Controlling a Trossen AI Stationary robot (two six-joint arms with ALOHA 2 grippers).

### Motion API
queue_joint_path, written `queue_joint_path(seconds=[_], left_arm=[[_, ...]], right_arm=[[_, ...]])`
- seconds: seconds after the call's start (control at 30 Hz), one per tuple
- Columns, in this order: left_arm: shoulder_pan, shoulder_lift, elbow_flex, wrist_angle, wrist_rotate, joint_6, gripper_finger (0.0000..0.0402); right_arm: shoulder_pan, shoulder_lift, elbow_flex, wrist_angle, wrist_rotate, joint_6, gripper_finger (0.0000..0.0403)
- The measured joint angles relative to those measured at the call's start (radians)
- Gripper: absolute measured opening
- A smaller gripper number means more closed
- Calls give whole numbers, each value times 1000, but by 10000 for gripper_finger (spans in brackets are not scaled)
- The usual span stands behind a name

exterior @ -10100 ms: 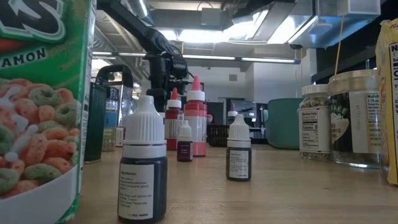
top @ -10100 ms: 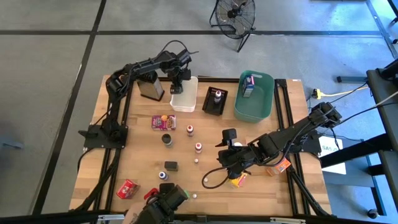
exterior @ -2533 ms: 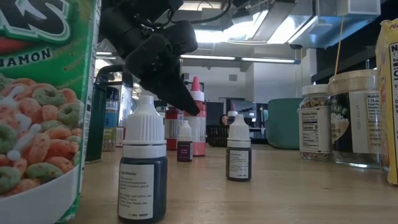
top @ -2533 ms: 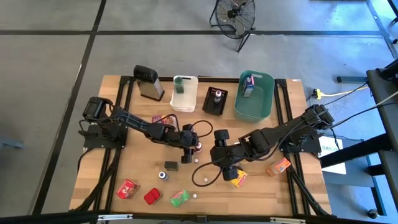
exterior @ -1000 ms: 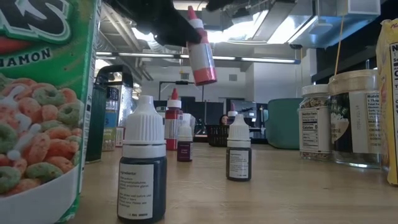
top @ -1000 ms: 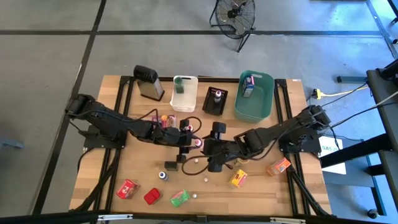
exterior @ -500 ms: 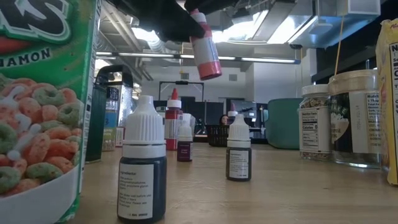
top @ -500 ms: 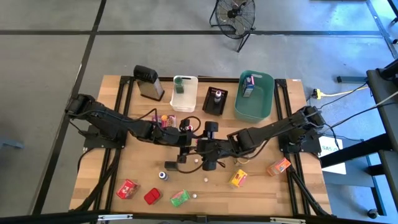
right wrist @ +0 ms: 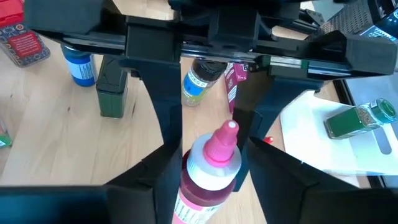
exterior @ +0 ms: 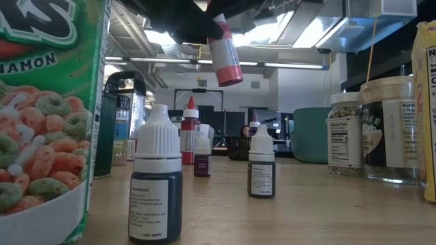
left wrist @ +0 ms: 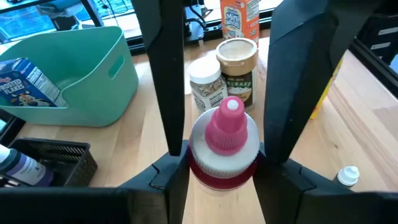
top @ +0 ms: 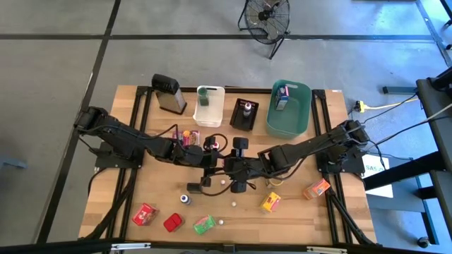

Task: Pick & Place Kitchen Items
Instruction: Put the large pink food coloring bottle into the black bin

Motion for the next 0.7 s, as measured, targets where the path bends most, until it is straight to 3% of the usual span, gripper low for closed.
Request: queue_joint_path(seconds=[0.47, 0.7], left_arm=[[-6, 0, 0, 3, -6, -1, 146], [-6, 0, -1, 2, -5, 2, 146]], right_arm=[[-9, -1, 0, -32, -3, 23, 156], [-33, -2, 0, -29, -62, 22, 142]])
